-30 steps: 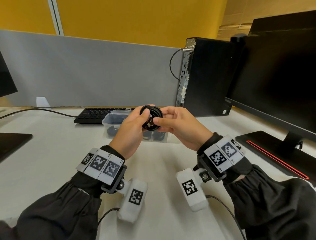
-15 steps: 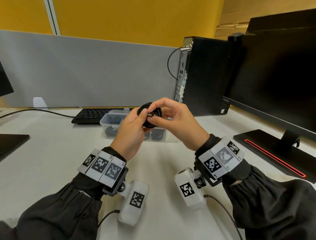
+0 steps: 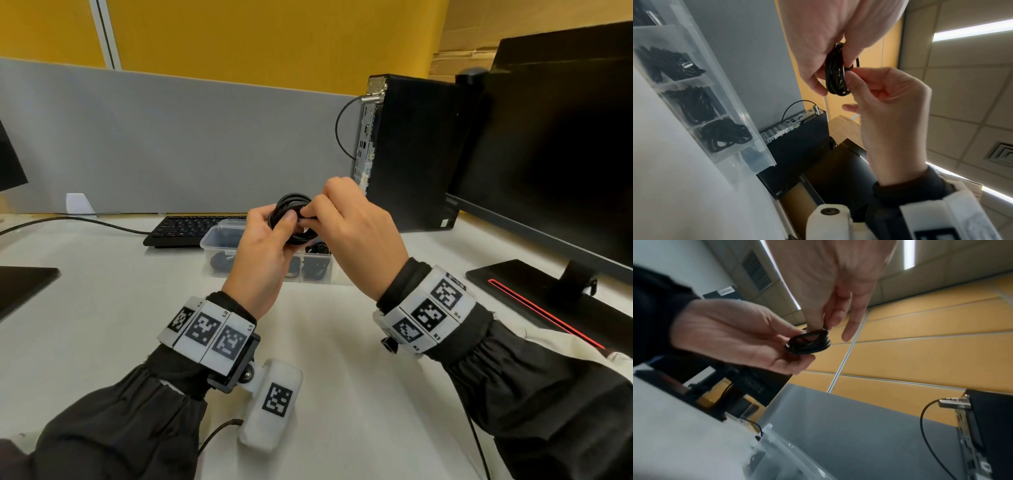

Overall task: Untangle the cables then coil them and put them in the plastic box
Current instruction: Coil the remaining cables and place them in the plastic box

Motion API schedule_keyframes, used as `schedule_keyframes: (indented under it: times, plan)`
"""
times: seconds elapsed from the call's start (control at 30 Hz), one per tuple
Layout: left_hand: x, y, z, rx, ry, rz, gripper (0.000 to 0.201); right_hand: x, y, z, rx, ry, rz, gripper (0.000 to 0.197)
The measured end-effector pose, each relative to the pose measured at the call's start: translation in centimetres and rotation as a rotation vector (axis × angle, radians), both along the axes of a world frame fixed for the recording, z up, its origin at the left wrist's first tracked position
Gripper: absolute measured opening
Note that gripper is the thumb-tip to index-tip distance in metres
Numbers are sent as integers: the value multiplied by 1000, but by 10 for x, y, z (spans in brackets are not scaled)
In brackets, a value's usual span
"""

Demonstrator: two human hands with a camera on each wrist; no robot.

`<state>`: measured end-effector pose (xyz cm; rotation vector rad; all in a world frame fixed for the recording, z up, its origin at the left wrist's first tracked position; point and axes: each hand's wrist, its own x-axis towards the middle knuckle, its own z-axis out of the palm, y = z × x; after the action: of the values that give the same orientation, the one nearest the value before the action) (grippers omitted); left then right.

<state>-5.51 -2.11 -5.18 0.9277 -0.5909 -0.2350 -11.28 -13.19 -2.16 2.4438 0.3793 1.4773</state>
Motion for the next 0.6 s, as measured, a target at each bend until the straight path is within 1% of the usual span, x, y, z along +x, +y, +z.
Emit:
schedule_keyframes:
  times: [0.1, 0.27, 0.33, 0.4, 0.43, 0.47, 0.53, 0.6]
  plan:
    - [-2, 0, 2, -34, 12, -23, 26, 2, 2, 3, -74, -40, -88, 14]
    - [-3, 1, 4, -39, -13, -35, 26, -2, 5, 4, -54, -32, -153, 17]
    - [-4, 1, 4, -42, -10, -41, 23, -4, 5, 3, -37, 42, -172, 24]
    - [-5, -1, 4, -44, 4, -57, 18, -6, 5, 4, -10, 176, -193, 35]
    - [-5, -2, 4, -37, 7, -59, 16, -6, 6, 3, 41, 240, -184, 38]
    - [-5, -3, 4, -27, 12, -60, 15, -5, 5, 2, 113, 298, -154, 35]
    - [-4, -5, 3, -8, 28, -86, 16, -3, 2, 4, 323, 493, -89, 20]
    - [-3, -6, 4, -5, 61, -131, 22, -6, 0, 5, 451, 551, 13, 16]
